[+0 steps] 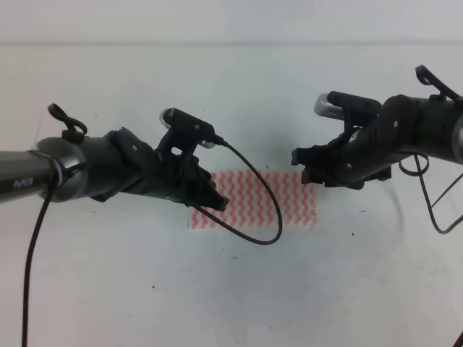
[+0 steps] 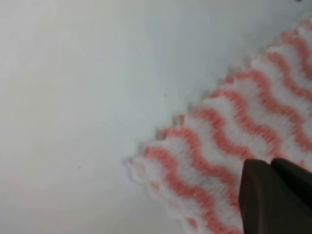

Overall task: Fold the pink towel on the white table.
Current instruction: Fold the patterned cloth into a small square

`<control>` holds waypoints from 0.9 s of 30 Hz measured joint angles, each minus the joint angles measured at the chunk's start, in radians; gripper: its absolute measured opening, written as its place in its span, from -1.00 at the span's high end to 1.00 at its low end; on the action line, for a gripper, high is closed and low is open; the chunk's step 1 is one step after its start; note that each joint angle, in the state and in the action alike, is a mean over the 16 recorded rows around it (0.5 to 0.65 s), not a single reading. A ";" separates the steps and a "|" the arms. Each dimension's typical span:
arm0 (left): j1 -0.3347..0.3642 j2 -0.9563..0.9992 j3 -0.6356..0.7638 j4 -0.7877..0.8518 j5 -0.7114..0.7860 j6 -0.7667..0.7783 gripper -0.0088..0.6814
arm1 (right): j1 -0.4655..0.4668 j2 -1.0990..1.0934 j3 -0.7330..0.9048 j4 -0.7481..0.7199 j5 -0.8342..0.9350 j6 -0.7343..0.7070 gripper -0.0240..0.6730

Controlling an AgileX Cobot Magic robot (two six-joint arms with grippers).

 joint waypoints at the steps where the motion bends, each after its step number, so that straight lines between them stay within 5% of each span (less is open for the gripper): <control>1: 0.000 0.003 0.000 -0.003 0.000 0.002 0.98 | 0.000 0.005 -0.004 0.000 0.002 0.000 0.84; 27: 0.000 0.041 -0.001 -0.016 0.019 0.029 0.98 | 0.001 0.058 -0.059 0.017 0.124 -0.004 0.84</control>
